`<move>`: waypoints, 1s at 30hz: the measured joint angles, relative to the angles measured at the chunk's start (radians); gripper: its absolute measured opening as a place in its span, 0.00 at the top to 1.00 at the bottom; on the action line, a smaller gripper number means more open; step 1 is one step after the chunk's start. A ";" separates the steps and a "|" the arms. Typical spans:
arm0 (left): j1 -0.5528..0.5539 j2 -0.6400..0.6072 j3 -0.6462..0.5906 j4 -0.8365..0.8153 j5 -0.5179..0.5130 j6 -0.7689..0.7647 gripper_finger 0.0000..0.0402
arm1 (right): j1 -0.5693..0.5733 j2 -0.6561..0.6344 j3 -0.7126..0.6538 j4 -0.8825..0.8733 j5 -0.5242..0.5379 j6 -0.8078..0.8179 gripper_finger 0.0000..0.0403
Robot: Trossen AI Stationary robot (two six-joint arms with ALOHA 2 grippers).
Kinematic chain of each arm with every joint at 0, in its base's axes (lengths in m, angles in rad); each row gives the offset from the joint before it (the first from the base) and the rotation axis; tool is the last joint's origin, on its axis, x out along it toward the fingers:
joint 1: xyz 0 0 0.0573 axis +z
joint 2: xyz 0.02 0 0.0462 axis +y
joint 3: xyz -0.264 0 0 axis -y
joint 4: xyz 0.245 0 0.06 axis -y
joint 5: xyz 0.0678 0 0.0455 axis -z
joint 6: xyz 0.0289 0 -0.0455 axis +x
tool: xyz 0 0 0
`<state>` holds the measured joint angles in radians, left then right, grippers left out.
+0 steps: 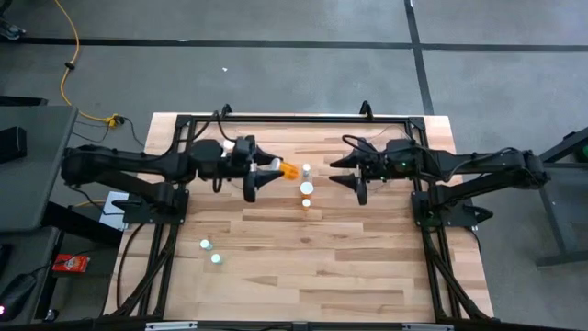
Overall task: Pick and place medicine bottles into bin by pill shape (circle, oval)
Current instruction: Put the top orange capsule bottle into the left transparent bin
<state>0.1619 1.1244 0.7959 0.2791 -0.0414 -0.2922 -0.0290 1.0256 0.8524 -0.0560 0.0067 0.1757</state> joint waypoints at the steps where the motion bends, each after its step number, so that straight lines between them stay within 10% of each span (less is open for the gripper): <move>1: 0.000 -0.003 -0.024 0.043 -0.001 -0.010 0.50 | 0.003 0.000 0.000 0.004 0.000 0.000 0.54; 23: 0.002 0.007 -0.041 0.076 0.004 0.007 0.50 | 0.025 0.000 0.000 0.009 0.000 0.010 0.54; 30: 0.089 -0.074 0.115 -0.362 -0.113 0.104 0.50 | 0.025 0.000 0.000 0.009 0.000 0.047 0.54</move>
<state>0.2513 1.0506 0.9111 -0.0825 -0.1542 -0.1883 -0.0036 1.0256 0.8524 -0.0471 0.0071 0.2230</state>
